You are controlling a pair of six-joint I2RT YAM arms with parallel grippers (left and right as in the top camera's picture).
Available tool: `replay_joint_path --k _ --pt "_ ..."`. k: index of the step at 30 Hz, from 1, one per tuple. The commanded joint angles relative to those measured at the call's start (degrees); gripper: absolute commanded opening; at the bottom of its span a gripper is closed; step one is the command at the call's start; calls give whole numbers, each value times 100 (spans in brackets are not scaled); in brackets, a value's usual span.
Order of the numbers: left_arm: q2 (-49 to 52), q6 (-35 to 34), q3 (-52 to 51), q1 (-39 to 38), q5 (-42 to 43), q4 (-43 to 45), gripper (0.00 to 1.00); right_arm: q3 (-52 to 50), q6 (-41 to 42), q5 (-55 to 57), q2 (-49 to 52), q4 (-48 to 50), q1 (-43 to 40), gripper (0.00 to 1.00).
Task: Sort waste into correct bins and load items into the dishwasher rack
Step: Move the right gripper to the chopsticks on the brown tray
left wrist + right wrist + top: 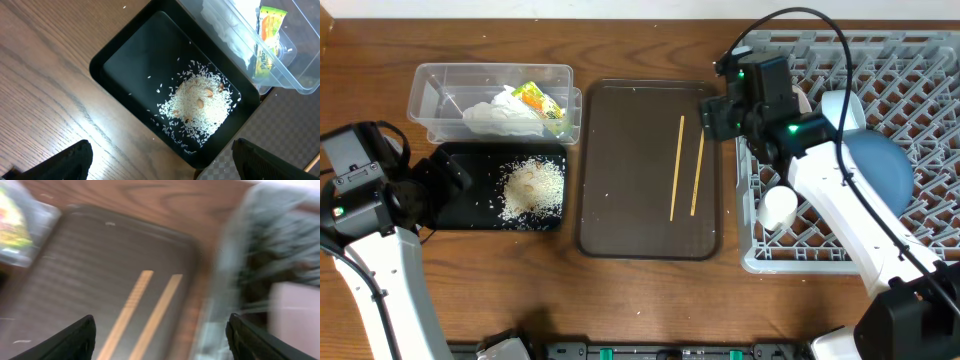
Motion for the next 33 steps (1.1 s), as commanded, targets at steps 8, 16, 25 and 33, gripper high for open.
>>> replay_joint_path --k 8,16,25,33 --pt "22 11 83 22 -94 -22 92 4 2122 581 787 -15 903 59" --pt "22 11 83 22 -94 -22 92 7 2695 535 1731 0 1060 43" --pt "22 11 83 22 -94 -22 92 146 2935 514 1985 -173 1056 35" --pt "22 11 83 22 -94 -22 92 184 3014 380 2205 -219 1062 31"
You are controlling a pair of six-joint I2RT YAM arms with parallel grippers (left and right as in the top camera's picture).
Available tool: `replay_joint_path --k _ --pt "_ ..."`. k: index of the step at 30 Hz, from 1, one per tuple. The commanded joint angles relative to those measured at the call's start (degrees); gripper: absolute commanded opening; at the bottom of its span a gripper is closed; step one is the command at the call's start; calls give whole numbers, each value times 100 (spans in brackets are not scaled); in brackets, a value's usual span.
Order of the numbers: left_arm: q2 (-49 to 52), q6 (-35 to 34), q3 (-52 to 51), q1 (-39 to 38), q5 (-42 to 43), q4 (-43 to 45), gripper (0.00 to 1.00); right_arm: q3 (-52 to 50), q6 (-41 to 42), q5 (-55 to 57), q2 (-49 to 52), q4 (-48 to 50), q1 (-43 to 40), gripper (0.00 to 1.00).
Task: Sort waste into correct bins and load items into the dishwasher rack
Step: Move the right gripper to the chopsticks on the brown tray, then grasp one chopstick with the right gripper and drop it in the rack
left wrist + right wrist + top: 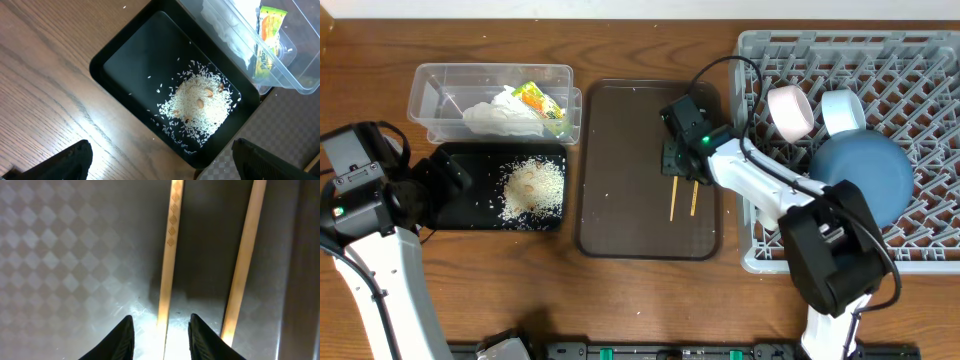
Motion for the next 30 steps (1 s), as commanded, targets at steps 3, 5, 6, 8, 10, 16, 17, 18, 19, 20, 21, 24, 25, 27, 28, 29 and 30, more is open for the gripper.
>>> replay_joint_path --k 3,5,6,8,10,16,17,18,19,20,21,24,25,27,28,29,30 --pt "22 11 83 22 -94 -20 92 157 223 -96 111 -57 44 27" --pt "22 11 83 22 -94 -20 92 157 275 -90 111 -116 72 26" --pt "22 11 83 22 -94 -20 92 157 278 -72 111 -144 83 26" --pt "22 11 83 22 -94 -20 92 157 278 -4 114 -232 122 24" --pt "22 11 83 22 -94 -20 92 157 273 79 168 -313 173 23" --pt "22 11 83 22 -92 -20 92 181 247 101 385 -361 245 24" --pt "22 11 83 22 -94 -20 92 181 245 101 385 -372 245 23" --pt "22 11 83 22 -94 -20 92 188 245 101 385 -393 245 21" --pt "22 11 83 22 -94 -20 92 203 247 101 385 -428 245 19" --pt "22 11 83 22 -94 -20 92 214 249 101 385 -457 245 18" --pt "22 11 83 22 -92 -20 92 216 249 101 385 -487 247 14" --pt "22 11 83 22 -94 -20 92 315 249 79 385 -798 249 1" --pt "22 11 83 22 -94 -20 92 348 256 74 385 -905 249 1" --pt "22 11 83 22 -94 -20 92 424 269 48 385 -1078 249 1" --pt "22 11 83 22 -94 -20 92 461 269 35 385 -1130 249 1" --pt "22 11 83 22 -92 -20 92 494 264 33 385 -1165 249 1" --pt "22 11 83 22 -94 -20 92 529 219 33 382 -1202 249 1"
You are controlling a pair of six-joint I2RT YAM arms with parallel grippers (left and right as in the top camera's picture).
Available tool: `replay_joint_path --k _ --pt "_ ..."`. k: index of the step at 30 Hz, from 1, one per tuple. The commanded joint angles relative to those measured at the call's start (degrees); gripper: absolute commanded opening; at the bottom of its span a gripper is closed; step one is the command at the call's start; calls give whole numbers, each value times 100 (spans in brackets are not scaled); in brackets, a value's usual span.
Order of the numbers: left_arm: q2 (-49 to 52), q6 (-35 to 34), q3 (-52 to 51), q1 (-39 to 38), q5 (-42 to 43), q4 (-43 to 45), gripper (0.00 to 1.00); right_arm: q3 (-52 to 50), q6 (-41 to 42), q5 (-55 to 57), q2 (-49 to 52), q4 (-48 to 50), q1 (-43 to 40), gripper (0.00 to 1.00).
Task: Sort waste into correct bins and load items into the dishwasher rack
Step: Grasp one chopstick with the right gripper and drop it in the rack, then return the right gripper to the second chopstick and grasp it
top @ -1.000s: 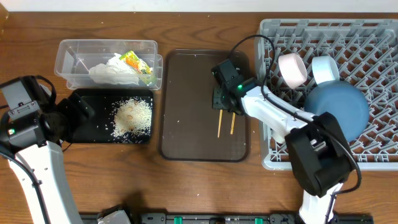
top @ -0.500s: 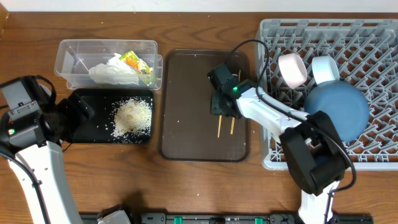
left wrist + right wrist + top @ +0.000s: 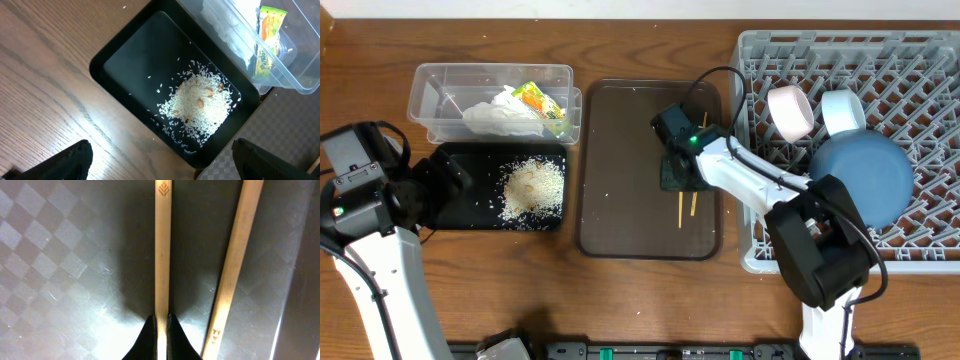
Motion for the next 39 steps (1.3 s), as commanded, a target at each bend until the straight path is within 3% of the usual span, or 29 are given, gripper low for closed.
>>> replay_joint_path --k 1,11,18,22,25,34,39 --pt "22 11 83 22 -92 -17 92 234 -103 13 79 -111 59 1" --pt "22 11 83 22 -94 -17 92 1620 -1414 52 -166 -1298 39 1" --pt "22 11 83 22 -94 -17 92 2446 -1899 1005 -529 -2118 -323 1" --pt "22 11 83 22 -94 -17 92 2505 -2610 1528 -651 -2153 -752 1" --pt "22 11 83 22 -94 -17 92 2487 -2627 1683 -649 -2159 -1167 1" --pt "22 11 83 22 -94 -17 92 2448 -3659 922 -638 -1628 -1917 1" --pt "22 11 83 22 -94 -17 92 2444 -3700 935 -588 -1414 -1963 1"
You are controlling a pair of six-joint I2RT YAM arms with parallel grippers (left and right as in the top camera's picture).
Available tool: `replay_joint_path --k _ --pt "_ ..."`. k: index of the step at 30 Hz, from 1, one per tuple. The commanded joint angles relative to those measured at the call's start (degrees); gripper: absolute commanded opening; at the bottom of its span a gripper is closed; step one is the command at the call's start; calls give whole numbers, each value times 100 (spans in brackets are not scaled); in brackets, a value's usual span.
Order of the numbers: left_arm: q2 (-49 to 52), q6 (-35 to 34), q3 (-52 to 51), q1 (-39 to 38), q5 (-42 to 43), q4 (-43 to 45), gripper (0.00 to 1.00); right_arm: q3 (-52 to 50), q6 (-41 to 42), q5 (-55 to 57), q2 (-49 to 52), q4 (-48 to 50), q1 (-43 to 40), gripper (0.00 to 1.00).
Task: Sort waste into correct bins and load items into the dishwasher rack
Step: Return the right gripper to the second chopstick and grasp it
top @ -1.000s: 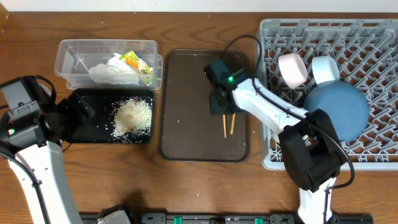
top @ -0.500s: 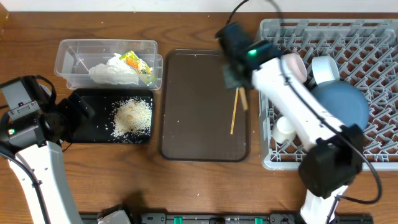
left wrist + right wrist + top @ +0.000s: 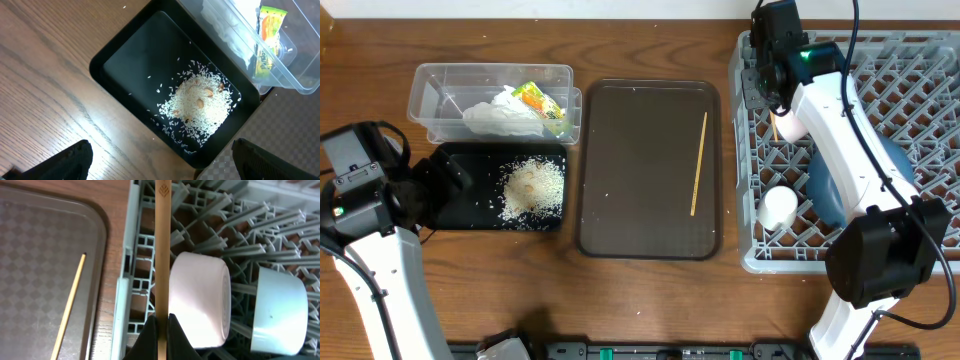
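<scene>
My right gripper (image 3: 162,325) is shut on a wooden chopstick (image 3: 162,245). It holds the stick over the left edge of the grey dishwasher rack (image 3: 920,60), just left of a pink cup (image 3: 200,300). In the overhead view the right gripper (image 3: 775,95) is at the rack's back left corner. A second chopstick (image 3: 698,163) lies on the brown tray (image 3: 630,200). My left gripper (image 3: 160,165) is open over the table by the black tray (image 3: 470,195) of rice, holding nothing.
A clear bin (image 3: 430,85) with white paper and a yellow wrapper (image 3: 535,100) stands behind the black tray. In the rack are a white cup (image 3: 280,310), another white cup (image 3: 779,208) and a blue bowl (image 3: 885,170) partly hidden by my right arm.
My right gripper was shut on the left chopstick down on the brown tray. Now it holds that chopstick over the rack's left edge. One chopstick remains on the tray. The left arm is unchanged.
My right gripper was open above the tray's right side, with two chopsticks lying on the tray. Then its fingers stood either side of the left chopstick, then shut on it. Now the stick is at the rack. My left gripper stayed open by the black tray.
</scene>
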Motion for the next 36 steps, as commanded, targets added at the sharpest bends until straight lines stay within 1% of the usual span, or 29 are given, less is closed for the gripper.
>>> replay_joint_path --k 1,2,3,4,7,8,16,22,26,29,32,36 --pt "22 11 83 22 -94 -20 92 11 -258 -122 37 61 -9 1" --pt "22 11 83 22 -92 -20 92 11 -254 -122 79 76 -9 1" --pt "22 11 83 22 -94 -20 92 11 -208 -116 122 87 -9 7" --pt "22 11 83 22 -94 -20 92 11 -146 -98 179 101 -9 21" --pt "22 11 83 22 -94 -20 92 11 4 -103 289 133 -9 39" --pt "22 11 83 22 -94 -20 92 11 72 -103 297 142 -7 40" --pt "22 11 83 22 -94 -20 92 17 131 -127 254 216 151 40" --pt "22 11 83 22 -94 -20 92 17 160 -494 197 166 560 39" --pt "22 11 83 22 -94 -20 92 9 778 -424 208 216 986 40" --pt "22 11 83 22 -94 -20 92 -90 1285 -260 208 350 1233 38" --pt "22 11 83 22 -94 -20 92 -334 2072 -15 208 424 1366 35" --pt "22 11 83 22 -94 -20 92 -835 2608 -216 208 557 1429 35"
